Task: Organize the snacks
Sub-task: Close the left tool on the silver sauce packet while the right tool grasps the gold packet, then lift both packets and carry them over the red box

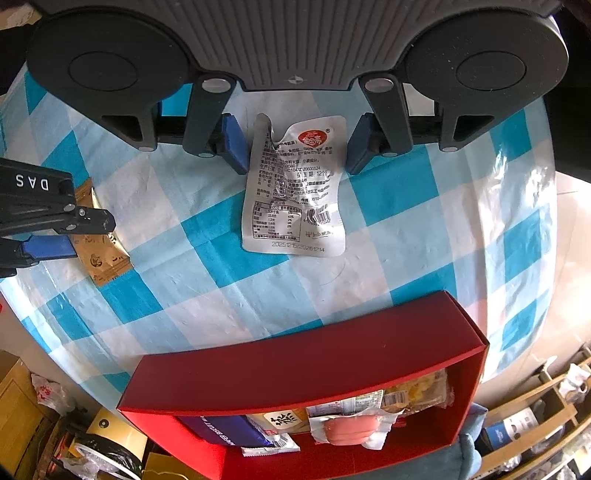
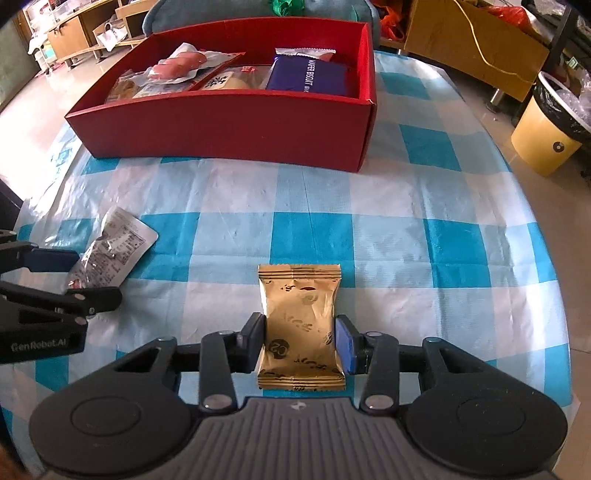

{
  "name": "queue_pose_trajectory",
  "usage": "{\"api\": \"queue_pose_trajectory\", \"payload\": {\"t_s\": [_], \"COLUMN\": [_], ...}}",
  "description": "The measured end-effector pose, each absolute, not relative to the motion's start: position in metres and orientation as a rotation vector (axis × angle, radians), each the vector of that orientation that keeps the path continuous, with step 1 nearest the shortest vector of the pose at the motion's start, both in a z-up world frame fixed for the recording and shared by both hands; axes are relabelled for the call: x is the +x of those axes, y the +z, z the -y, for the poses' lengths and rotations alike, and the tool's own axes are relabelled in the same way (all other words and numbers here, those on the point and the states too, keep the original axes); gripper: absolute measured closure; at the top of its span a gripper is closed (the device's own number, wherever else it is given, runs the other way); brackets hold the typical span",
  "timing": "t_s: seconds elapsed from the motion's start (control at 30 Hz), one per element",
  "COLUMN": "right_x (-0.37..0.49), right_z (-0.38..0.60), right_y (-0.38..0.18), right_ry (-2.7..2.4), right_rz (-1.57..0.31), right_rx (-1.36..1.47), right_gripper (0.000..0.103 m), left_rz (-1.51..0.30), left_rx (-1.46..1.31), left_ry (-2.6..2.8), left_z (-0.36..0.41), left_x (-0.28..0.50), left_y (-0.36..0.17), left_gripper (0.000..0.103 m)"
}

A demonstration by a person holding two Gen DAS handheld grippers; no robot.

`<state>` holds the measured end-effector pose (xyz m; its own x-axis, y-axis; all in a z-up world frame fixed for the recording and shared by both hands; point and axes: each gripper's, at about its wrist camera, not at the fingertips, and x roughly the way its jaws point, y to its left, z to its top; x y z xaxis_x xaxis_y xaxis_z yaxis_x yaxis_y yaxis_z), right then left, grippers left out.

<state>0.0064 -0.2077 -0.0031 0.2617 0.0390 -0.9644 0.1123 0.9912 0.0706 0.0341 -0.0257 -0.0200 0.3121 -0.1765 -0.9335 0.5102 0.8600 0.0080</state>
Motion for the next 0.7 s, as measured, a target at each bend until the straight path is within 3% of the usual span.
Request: {"api": "queue_pose_trajectory", "payload": {"t_s": [0.7], "right_x": [0.01], "right_z": [0.224], "right_y": [0.029], "right_ry": [-0.033], "right_rz": [-1.194], "right_rx": [0.248], "right_gripper": [0.066], "left_rz": [-1.112], "left_rx": [0.251], "left_ry": [-0.493], "left_z": [0.03], "left_x": [0.035], "left_y": [0.011], "left_gripper": [0.039]}}
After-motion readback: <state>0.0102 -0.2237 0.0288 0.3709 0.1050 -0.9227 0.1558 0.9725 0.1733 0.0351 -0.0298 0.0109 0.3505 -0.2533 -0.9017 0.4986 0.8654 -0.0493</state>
